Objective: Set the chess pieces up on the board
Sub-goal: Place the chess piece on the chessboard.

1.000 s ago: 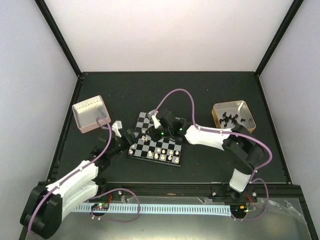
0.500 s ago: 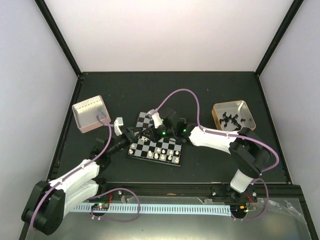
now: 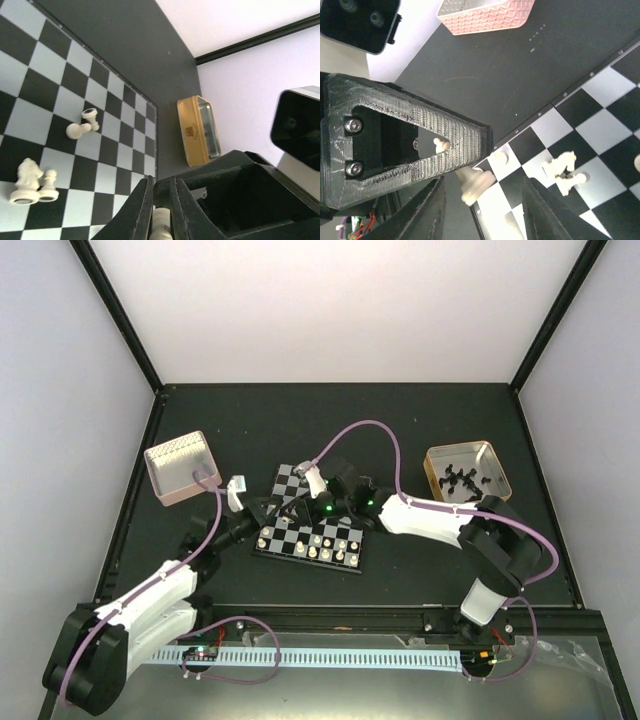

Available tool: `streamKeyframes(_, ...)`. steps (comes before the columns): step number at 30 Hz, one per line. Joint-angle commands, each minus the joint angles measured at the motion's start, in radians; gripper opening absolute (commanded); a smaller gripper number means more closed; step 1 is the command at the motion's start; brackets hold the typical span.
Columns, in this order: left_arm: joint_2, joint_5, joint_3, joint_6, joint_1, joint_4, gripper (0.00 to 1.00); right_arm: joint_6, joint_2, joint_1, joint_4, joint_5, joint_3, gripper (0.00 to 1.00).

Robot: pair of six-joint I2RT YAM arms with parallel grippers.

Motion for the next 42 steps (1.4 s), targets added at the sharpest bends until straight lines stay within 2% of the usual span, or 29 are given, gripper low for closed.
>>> streamKeyframes(1,-0.032,-0.039,0.069,0.114,0.006,-0.187,0.02,-0.012,-0.054,0.003,0.013,0.05,-0.037,0.46)
streamKeyframes(5,-0.074,-0.103,0.127,0.273,0.004,-0.409,0.02,-0.014,-0.105,0.002,-0.011,0.192,-0.081,0.49)
streamKeyframes(10,-0.122,-0.154,0.139,0.415,-0.049,-0.562,0.02,0.029,-0.126,-0.003,-0.109,0.428,-0.083,0.5)
streamKeyframes(15,-0.139,-0.356,0.171,0.46,-0.209,-0.668,0.03,0.09,-0.101,-0.036,-0.167,0.507,-0.065,0.5)
streamKeyframes(19,-0.068,-0.554,0.221,0.456,-0.354,-0.735,0.04,0.121,-0.086,-0.059,-0.177,0.502,-0.067,0.5)
streamKeyframes(28,0.116,-0.627,0.233,0.439,-0.472,-0.696,0.04,0.127,-0.096,-0.066,-0.186,0.524,-0.083,0.5)
streamKeyframes(42,0.23,-0.629,0.229,0.472,-0.509,-0.59,0.09,0.13,-0.09,-0.071,-0.186,0.51,-0.087,0.5)
